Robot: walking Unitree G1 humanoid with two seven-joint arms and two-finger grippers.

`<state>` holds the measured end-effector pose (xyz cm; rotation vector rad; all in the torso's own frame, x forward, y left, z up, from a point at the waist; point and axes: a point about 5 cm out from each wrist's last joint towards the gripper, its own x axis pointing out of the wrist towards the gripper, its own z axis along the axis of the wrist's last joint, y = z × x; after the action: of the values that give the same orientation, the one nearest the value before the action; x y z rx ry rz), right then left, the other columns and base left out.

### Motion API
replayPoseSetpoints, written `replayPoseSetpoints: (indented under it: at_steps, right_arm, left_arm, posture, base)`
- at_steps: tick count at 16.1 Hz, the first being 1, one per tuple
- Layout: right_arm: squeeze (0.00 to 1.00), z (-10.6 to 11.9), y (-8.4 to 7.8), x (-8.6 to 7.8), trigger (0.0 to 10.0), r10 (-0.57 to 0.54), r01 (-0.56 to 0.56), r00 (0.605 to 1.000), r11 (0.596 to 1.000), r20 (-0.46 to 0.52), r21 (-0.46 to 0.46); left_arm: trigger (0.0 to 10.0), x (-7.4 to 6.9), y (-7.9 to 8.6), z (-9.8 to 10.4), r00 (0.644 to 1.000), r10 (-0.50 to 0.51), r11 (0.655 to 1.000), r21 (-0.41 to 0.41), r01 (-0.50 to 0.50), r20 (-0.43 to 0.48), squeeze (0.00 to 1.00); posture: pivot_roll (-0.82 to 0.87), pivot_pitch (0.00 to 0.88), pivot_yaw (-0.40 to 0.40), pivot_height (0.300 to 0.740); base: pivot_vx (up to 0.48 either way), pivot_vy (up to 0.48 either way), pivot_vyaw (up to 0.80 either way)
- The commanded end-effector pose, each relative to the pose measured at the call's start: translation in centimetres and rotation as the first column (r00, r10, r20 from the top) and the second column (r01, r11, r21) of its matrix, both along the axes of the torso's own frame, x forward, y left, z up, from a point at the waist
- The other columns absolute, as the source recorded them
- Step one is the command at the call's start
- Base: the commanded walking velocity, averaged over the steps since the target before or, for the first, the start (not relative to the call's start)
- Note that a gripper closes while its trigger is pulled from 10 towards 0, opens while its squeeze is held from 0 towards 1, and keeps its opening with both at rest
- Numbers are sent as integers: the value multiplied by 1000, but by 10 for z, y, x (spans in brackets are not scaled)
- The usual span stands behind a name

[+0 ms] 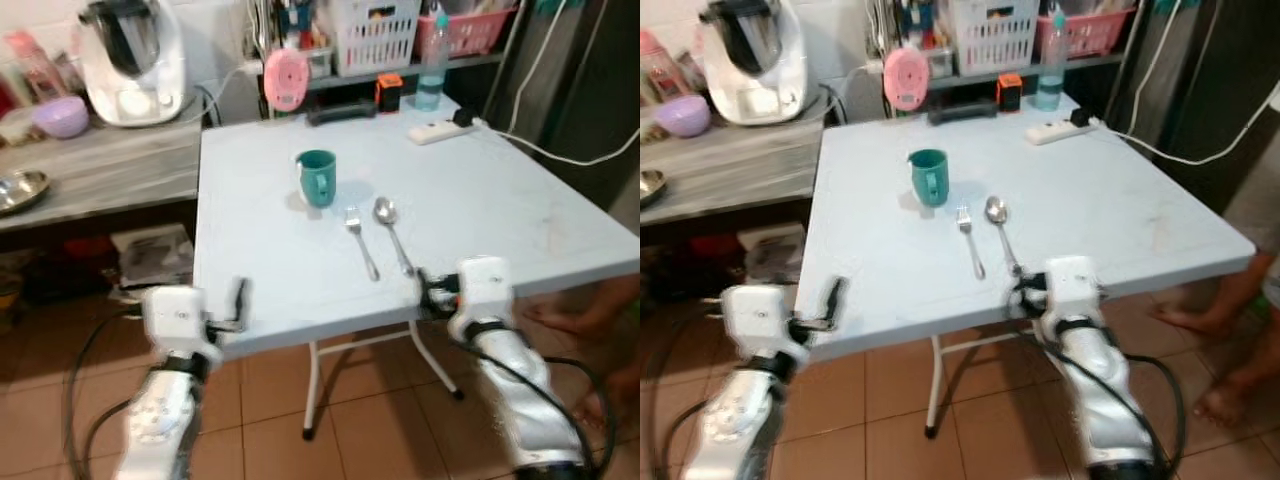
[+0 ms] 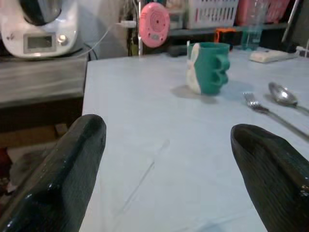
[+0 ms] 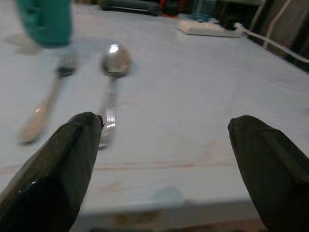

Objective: Setting the table

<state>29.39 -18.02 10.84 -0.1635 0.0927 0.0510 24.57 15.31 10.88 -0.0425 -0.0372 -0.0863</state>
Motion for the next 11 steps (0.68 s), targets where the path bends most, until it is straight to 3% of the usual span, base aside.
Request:
replayPoseSetpoints:
  at_steps: [1, 4, 8, 11]
  right_arm:
    - [0, 2, 12, 1, 10000, 34, -34, 999, 999, 11, 19]
    - [0, 3, 18, 0, 10000, 66, -66, 998, 998, 21, 12]
    - [0, 5, 23, -1, 10000, 99, -98, 994, 995, 40, -32]
    - [0, 4, 24, -1, 10000, 99, -99, 994, 995, 39, -22]
  left_arm:
    - [10000, 0, 11, 0, 1000, 28, 999, 22, -28, -3, 0]
    - [10000, 0, 10, 1, 1000, 14, 999, 31, -14, 2, 0]
    - [10000, 1, 9, 1, 1000, 10, 999, 37, -11, 3, 0]
    - [10000, 1, 7, 1, 1000, 0, 999, 44, -1, 3, 0]
  posture:
    - [-226, 0, 58, 740]
    - [-223, 0, 58, 740]
    - [-219, 3, 62, 740]
    - [-217, 2, 64, 740]
  base:
    - [0, 0, 0]
    - [224, 0, 0]
    - [480, 0, 0]
    - [480, 0, 710]
